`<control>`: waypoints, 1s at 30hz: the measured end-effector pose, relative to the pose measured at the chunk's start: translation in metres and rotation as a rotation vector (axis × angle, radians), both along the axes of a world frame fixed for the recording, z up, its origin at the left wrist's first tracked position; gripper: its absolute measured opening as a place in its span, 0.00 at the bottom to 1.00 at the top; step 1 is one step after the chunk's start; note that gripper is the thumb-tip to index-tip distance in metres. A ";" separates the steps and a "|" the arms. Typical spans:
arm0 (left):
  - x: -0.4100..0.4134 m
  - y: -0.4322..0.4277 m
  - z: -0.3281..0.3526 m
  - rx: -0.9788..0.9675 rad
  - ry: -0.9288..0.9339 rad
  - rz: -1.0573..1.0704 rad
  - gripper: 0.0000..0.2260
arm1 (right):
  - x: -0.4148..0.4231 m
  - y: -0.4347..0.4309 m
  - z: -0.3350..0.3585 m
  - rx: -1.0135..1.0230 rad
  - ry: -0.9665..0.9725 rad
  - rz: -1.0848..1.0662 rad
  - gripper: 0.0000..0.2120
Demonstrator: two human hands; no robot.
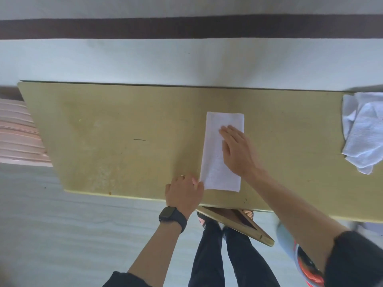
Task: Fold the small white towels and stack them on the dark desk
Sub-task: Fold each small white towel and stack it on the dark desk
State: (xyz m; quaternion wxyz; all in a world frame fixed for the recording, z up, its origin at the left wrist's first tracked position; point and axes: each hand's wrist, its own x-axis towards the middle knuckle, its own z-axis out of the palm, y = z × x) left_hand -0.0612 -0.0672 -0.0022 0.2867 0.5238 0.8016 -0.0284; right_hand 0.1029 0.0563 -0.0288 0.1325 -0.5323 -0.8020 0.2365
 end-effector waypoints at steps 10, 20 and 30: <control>-0.031 -0.029 -0.038 0.326 0.002 -0.812 0.31 | 0.080 -0.145 -0.010 -0.029 -0.245 0.190 0.37; -0.015 -0.058 -0.048 0.544 -0.001 -0.780 0.27 | 0.089 -0.161 -0.032 0.346 -0.038 0.091 0.09; -0.020 -0.057 -0.039 0.631 -0.174 -0.735 0.08 | 0.095 -0.159 -0.020 0.249 0.072 0.149 0.03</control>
